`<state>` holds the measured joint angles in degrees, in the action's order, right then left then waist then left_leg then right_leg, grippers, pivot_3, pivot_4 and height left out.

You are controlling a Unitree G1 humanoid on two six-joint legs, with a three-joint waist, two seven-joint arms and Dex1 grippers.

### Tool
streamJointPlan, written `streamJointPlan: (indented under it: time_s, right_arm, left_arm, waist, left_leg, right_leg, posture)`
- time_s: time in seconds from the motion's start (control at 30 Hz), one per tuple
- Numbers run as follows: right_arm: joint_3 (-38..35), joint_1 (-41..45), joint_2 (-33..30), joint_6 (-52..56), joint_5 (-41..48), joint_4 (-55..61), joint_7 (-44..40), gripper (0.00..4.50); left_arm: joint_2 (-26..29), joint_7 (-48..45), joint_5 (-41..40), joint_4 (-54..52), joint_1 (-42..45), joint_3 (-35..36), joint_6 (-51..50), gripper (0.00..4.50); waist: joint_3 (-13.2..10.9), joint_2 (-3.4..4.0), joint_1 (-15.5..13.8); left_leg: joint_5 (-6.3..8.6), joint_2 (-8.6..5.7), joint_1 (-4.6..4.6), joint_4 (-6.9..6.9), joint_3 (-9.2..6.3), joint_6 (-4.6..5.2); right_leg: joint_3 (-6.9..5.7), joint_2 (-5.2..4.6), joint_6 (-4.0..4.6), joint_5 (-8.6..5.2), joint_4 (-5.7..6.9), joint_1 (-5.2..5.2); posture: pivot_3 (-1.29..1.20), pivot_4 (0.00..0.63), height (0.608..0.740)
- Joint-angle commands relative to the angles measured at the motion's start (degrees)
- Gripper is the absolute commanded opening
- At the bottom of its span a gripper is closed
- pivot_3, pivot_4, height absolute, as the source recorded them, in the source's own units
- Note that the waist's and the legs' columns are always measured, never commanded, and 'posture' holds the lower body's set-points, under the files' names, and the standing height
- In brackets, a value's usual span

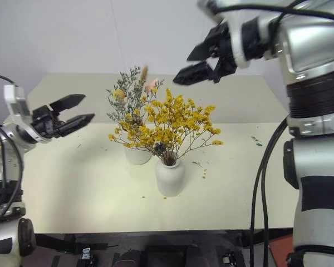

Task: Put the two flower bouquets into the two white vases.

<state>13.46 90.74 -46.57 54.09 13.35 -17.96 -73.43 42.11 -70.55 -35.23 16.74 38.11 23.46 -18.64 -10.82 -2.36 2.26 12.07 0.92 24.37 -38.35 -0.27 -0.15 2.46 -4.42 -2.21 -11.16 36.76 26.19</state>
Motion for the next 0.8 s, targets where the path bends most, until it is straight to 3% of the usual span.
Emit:
streamJointPlan:
  time_s: [0.03, 0.13, 0.3, 0.4, 0.5, 0.63, 0.8]
  right_arm:
    - [-7.0, -1.7, -3.0, -2.3, 1.1, 2.2, 2.8, 4.5]
    - [-11.3, -4.5, -5.6, -3.9, 1.5, 3.1, 4.8, 4.5]
    - [-19.6, -15.8, -15.9, -7.8, 3.0, 9.4, 3.7, 4.5]
    - [-26.1, -26.1, -21.9, -8.0, 5.8, 13.2, 0.7, 4.5]
    - [-35.6, -41.6, -26.0, -7.4, 8.4, 20.0, -3.9, 4.5]
    - [-45.4, -56.2, -25.1, -4.0, 12.4, 28.2, -4.1, 4.5]
    - [-52.5, -67.8, -20.8, -1.3, 16.9, 35.5, -1.6, 4.5]
  left_arm:
    - [2.1, 2.8, -1.9, -5.0, -2.1, 2.1, -2.2, 4.47]
    - [3.4, 4.8, -1.9, -7.4, -4.2, 2.7, -3.0, 4.47]
    - [6.6, 8.7, -1.8, -9.0, -6.5, 3.7, -6.9, 4.47]
    - [5.8, 9.9, -1.5, -12.9, -10.0, 5.8, -2.8, 4.47]
    - [7.3, 9.0, -1.6, -16.1, -13.0, 6.3, -2.5, 4.47]
    - [8.9, 7.9, -2.5, -18.9, -15.3, 6.4, -3.4, 4.47]
    - [10.0, 10.0, 1.5, -19.0, -16.3, 4.0, -2.2, 4.47]
  waist:
    - [0.0, -0.01, 0.0]
    - [0.0, -0.01, 0.0]
    - [0.0, 0.0, -0.2]
    - [0.0, 0.0, -0.1]
    - [0.0, -0.01, -0.1]
    - [0.0, 0.06, 0.3]
    - [0.1, 0.01, 0.2]
  left_leg:
    - [0.0, 0.0, -0.01, 0.01, 0.0, 0.0]
    - [0.0, -0.01, -0.12, 0.0, 0.05, 0.0]
    - [0.0, 0.02, -0.1, 0.05, 0.06, 0.0]
    - [0.01, -0.01, -0.09, 0.1, 0.14, 0.02]
    - [0.01, 0.05, -0.17, 0.08, 0.16, 0.02]
    - [0.01, 0.1, -0.43, 0.09, 0.29, 0.02]
    - [0.01, 0.17, -1.39, 0.14, 0.29, 0.01]
  right_leg:
    - [-0.01, 0.0, 0.0, 0.0, -0.01, -0.03]
    - [0.04, -0.01, 0.0, 0.0, 0.03, -0.06]
    - [0.04, 0.02, 0.01, 0.0, -0.04, -0.04]
    - [0.1, -0.03, -0.01, -0.01, -0.13, -0.06]
    - [0.11, 0.01, 0.0, 0.0, -0.06, -0.09]
    - [0.24, 0.06, -0.03, -0.03, 0.0, -0.26]
    - [0.22, 0.15, -0.38, -0.41, -0.19, -1.27]
  posture:
    - [0.0, 0.15, 0.74]
    - [0.0, 0.15, 0.74]
    - [0.0, 0.15, 0.74]
    - [0.0, 0.15, 0.74]
    - [0.0, 0.15, 0.74]
    - [0.0, 0.15, 0.74]
    - [0.0, 0.15, 0.74]
